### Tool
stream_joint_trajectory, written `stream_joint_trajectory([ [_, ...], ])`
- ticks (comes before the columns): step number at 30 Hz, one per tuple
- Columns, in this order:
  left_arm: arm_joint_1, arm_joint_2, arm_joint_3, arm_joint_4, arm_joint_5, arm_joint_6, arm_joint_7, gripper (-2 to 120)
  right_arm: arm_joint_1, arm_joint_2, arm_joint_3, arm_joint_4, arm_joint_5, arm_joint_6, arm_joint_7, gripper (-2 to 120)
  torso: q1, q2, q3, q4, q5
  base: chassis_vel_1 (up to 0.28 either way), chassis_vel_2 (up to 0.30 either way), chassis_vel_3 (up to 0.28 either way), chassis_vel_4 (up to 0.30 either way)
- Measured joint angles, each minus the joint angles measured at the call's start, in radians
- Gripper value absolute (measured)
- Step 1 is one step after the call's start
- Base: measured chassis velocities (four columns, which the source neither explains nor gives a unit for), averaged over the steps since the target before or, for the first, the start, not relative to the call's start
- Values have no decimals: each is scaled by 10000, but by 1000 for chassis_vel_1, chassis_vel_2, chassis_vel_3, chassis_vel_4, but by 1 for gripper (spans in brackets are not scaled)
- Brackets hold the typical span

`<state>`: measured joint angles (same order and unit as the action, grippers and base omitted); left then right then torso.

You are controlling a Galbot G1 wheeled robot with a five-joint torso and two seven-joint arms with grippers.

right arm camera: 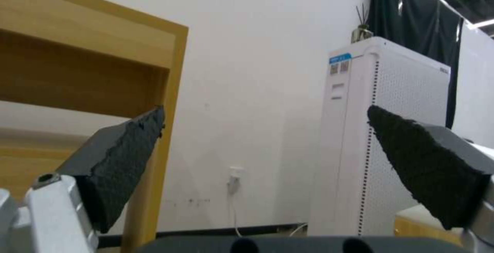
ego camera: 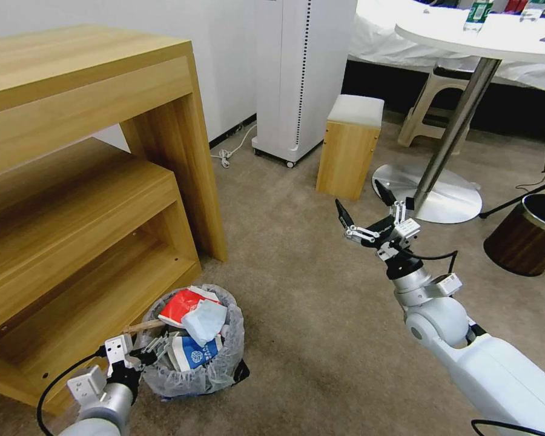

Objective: Pick up the trash bin and place the garbage on the floor into it.

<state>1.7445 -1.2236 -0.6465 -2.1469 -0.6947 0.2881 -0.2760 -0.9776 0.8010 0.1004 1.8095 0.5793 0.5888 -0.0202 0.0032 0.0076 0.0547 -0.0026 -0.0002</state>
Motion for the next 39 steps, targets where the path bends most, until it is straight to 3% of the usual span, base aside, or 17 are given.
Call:
stream_joint_trajectory([
  [12,367,-432,-421,-680,645,-261,60,93,21,253,18,189,111,-464,443,100,0,0,0,2,0,0,0,0,0],
  [23,1070,-1111,-850,-1739,1918,-617,637,95,-704,19,1947,681,460,-2721,2792,100,0,1,0,0,3,0,0,0,0],
  [25,1090,-1123,-858,-1761,1946,-626,659,95,-710,17,1965,691,464,-2732,2819,100,0,2,0,1,4,0,0,0,0],
  [31,1686,-1370,-1027,-2427,2924,-852,1341,99,-1105,-122,2757,1128,386,-3240,4353,100,0,1,-1,2,2,0,0,0,0],
  [39,1814,-1422,-993,-2671,3555,-978,1481,100,-1772,-4,3294,1321,-63,-3266,5021,100,0,2,-1,1,3,0,0,0,0],
])
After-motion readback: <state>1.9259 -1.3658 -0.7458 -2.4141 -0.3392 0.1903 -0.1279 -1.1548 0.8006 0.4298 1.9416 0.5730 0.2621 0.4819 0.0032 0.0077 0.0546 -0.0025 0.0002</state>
